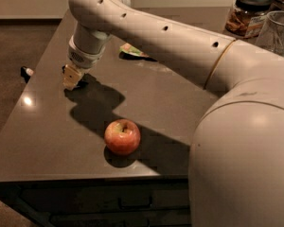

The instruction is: Move rxbar chocolate near green rice chip bag

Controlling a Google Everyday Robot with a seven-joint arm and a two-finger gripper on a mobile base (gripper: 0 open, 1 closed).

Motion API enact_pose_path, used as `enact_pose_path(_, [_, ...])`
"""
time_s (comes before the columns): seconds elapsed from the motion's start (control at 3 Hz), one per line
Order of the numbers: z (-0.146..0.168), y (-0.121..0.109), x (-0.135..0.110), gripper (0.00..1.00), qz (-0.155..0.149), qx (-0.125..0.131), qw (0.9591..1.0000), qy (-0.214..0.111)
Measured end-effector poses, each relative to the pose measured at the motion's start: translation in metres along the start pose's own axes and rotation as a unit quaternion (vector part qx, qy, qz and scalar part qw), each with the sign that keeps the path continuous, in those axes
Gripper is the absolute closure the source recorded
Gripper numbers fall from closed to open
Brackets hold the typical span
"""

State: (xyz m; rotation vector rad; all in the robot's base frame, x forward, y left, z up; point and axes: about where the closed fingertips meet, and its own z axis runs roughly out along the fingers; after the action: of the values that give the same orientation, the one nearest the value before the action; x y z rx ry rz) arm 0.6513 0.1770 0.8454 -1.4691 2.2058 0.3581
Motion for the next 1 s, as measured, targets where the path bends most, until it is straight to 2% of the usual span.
enact_pose_path(0.33, [-0.003, -0.003, 0.003, 0.65, 0.003, 0.002, 1.0, -0.002])
enact_pose_path(0.67, [-0.022, -0.018, 0.012, 0.88, 0.014, 0.019, 0.9997, -0.008])
enact_pose_path(1.0, [-0.061, -0.054, 0.036, 1.0, 0.037, 0.053, 0.9978, -0.011])
